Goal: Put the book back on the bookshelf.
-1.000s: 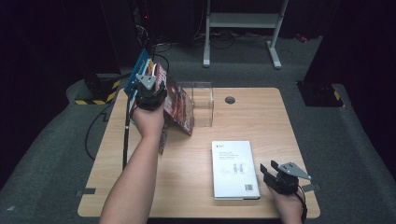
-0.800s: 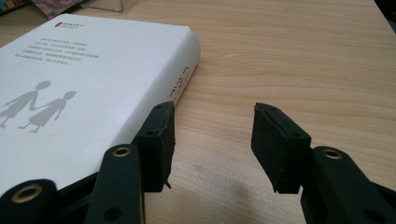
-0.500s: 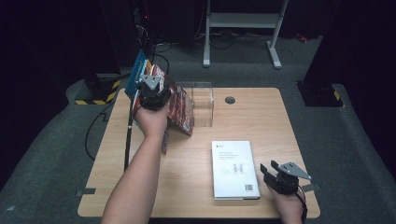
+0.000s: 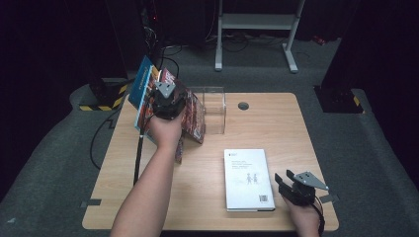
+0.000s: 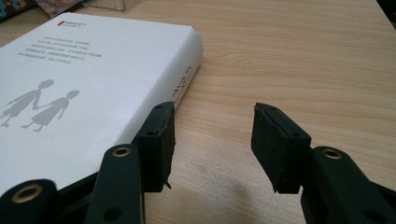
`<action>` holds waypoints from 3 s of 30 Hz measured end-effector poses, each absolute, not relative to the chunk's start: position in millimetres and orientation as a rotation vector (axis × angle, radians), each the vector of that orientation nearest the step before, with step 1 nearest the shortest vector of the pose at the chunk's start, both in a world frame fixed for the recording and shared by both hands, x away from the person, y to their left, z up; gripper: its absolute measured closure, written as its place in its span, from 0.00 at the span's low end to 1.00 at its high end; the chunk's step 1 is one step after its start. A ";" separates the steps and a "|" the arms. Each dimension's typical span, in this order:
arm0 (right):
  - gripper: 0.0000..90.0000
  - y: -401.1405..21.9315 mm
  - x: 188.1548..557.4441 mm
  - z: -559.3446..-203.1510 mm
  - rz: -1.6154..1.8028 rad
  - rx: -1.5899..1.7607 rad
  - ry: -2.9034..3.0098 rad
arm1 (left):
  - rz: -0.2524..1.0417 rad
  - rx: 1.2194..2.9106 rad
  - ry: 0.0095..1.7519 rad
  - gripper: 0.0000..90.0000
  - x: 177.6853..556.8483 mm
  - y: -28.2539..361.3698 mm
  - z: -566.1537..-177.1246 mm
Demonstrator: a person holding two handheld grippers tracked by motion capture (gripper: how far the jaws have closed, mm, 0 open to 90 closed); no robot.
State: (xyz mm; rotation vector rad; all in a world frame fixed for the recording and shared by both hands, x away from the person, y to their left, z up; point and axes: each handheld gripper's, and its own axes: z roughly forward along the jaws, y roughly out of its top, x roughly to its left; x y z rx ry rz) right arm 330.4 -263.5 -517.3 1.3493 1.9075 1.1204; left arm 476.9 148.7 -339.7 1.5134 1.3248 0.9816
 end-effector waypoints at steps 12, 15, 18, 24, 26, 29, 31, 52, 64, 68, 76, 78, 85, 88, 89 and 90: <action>0.55 -263.5 330.7 -517.3 1.119 1.349 1.909 | 0.963 1.520 1.330 0.68 475.6 147.0 -347.3; 0.55 -263.3 330.6 -517.4 1.120 1.348 1.908 | 0.953 1.522 1.329 0.68 474.0 145.9 -351.1; 0.55 -263.3 330.6 -517.3 1.119 1.347 1.910 | 0.946 1.538 1.322 0.68 471.9 144.4 -355.8; 0.55 -262.5 330.6 -517.4 1.117 1.345 1.913 | 0.909 1.553 1.329 0.68 467.6 141.9 -368.0; 0.55 -262.3 330.7 -517.4 1.117 1.342 1.914 | 0.899 1.560 1.327 0.68 465.4 140.5 -373.3; 0.55 -262.3 330.7 -517.4 1.117 1.340 1.913 | 0.881 1.574 1.322 0.68 461.5 138.0 -380.4; 0.55 -262.3 330.6 -517.4 1.116 1.341 1.914 | 0.874 1.587 1.316 0.68 458.1 136.4 -385.2; 0.55 -257.5 325.7 -511.4 1.122 1.299 1.917 | 0.669 1.813 1.198 0.62 383.4 108.6 -457.8; 0.50 -244.4 317.5 -503.5 1.135 1.248 1.968 | 0.444 1.884 1.046 0.47 332.6 70.0 -491.2; 0.43 -239.8 318.0 -504.3 1.177 1.269 2.023 | 0.364 1.863 1.046 0.43 329.7 59.5 -499.3; 0.33 -227.1 317.8 -510.6 1.234 1.300 2.084 | 0.250 1.833 1.069 0.33 335.9 43.4 -515.9; 0.32 -223.7 317.4 -512.0 1.264 1.309 2.100 | 0.235 1.824 1.069 0.33 337.7 42.8 -517.5; 0.32 -218.6 316.2 -510.4 1.233 1.322 2.096 | 0.161 1.810 1.084 0.32 340.1 45.4 -520.3; 0.32 -216.7 316.2 -510.0 1.222 1.324 2.089 | 0.168 1.807 1.067 0.32 339.5 48.2 -521.2; 0.32 -216.1 316.1 -509.9 1.218 1.326 2.087 | 0.162 1.807 1.069 0.32 339.6 49.8 -521.5; 0.32 -215.2 315.8 -509.7 1.215 1.332 2.082 | 0.161 1.805 1.068 0.32 340.0 51.6 -521.9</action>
